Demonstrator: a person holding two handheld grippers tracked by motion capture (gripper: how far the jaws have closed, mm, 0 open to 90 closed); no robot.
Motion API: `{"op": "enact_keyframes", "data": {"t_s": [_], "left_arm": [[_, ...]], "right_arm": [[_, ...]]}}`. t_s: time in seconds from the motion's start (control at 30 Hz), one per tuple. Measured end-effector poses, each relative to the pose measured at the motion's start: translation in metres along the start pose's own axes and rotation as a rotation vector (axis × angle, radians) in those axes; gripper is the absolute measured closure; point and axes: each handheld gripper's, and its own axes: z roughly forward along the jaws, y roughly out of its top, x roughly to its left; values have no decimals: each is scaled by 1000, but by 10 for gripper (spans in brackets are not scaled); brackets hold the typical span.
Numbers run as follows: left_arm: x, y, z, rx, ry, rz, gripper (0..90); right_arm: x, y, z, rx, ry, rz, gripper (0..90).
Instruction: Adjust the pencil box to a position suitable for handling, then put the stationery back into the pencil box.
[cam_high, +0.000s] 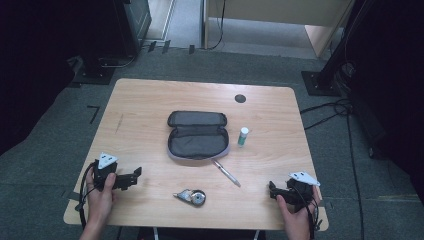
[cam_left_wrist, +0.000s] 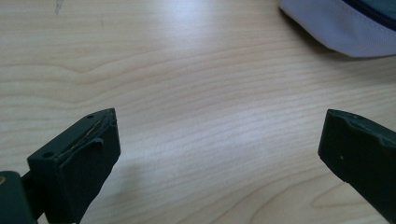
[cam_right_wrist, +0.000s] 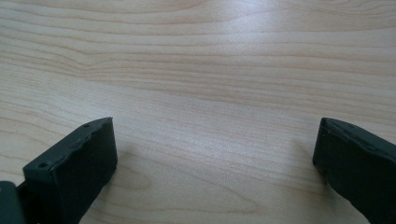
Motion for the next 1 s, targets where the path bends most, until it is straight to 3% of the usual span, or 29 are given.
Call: {"op": "enact_keyframes", "data": {"t_s": [0.33, 0.63, 0.73, 1.0], "left_arm": [[13, -18, -4, 57, 62, 17, 0], [23, -24, -9, 67, 67, 1, 0], [23, -26, -10, 77, 74, 18, 0], [18, -29, -8, 79, 119, 65, 0]], "right_arm": [[-1, -1, -1, 1, 3, 0, 0], [-6, -3, -3, 2, 5, 1, 0], [-7, -3, -6, 5, -7, 34, 0], [-7, 7, -27, -63, -21, 28, 56]]}}
